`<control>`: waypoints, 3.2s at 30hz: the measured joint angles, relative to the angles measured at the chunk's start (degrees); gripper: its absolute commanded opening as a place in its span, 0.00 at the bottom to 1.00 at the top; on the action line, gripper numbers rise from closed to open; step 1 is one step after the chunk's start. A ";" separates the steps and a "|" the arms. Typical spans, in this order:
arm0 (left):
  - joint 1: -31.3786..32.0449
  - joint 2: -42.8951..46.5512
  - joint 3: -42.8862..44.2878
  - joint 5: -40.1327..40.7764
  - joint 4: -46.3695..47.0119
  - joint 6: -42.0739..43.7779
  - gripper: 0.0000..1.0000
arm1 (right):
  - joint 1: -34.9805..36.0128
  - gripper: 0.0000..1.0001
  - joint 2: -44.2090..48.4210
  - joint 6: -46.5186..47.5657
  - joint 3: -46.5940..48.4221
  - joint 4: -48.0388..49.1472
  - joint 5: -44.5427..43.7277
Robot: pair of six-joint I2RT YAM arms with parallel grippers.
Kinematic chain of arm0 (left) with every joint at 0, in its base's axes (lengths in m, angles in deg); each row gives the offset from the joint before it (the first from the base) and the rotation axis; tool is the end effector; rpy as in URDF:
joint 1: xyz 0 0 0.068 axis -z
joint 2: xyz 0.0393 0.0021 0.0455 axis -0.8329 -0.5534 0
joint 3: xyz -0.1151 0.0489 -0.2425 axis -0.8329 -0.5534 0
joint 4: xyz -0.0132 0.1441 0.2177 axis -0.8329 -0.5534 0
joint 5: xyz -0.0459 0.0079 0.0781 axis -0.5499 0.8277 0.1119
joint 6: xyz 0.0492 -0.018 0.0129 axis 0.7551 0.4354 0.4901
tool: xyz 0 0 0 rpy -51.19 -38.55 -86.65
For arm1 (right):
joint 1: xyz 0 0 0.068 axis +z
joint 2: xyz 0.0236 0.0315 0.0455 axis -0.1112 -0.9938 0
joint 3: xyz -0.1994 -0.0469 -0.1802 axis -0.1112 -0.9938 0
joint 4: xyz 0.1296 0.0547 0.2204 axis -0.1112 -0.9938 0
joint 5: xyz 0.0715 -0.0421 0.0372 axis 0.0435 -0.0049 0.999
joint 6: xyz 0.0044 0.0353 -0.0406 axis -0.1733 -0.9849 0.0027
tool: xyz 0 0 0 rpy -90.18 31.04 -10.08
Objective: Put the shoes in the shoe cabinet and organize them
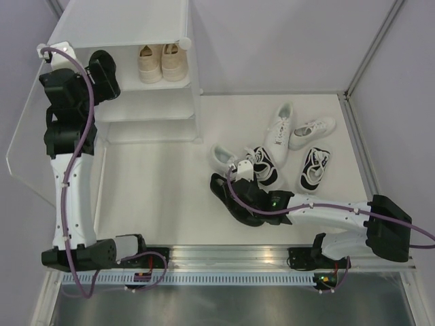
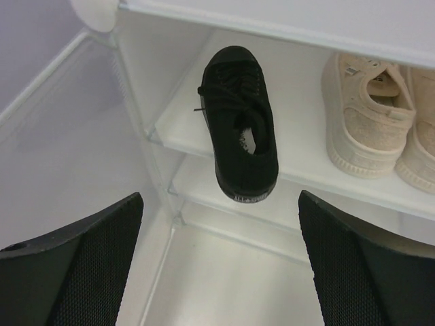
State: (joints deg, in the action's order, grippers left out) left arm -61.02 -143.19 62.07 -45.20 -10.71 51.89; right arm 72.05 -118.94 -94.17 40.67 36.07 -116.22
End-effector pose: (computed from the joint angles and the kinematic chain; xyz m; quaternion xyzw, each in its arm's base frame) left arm 0.2594 0.0304 0.5141 -0.1243 0.7442 0.1200 0.6452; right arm 0.1277 0.2396 0.2203 -0.1580 0.8833 0.1264 0.4229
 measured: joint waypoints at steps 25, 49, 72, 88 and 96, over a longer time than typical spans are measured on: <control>0.22 -7.91 -10.82 2.69 7.30 -9.14 0.30 | 0.00 0.81 8.79 1.25 -7.30 4.11 -1.14; -3.19 -19.67 2.01 4.72 2.38 -8.66 0.34 | 0.00 0.80 8.20 1.53 -7.89 4.20 -1.70; -3.93 -11.78 -0.39 -0.04 -7.32 -10.01 0.59 | 0.02 0.80 6.54 1.44 -8.59 5.49 -1.68; -4.02 -11.82 -0.33 5.79 -1.99 -8.94 0.41 | 0.00 0.79 7.45 1.44 -10.78 6.29 -1.70; -4.04 -17.00 2.60 6.62 -0.46 -8.59 0.41 | 0.00 0.79 7.45 1.44 -10.78 6.34 -1.73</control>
State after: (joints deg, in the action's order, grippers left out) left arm -65.07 -160.20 64.67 -38.58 -11.17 43.30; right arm 72.05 -111.48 -92.73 29.89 42.41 -117.95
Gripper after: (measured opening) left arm 0.417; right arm 0.796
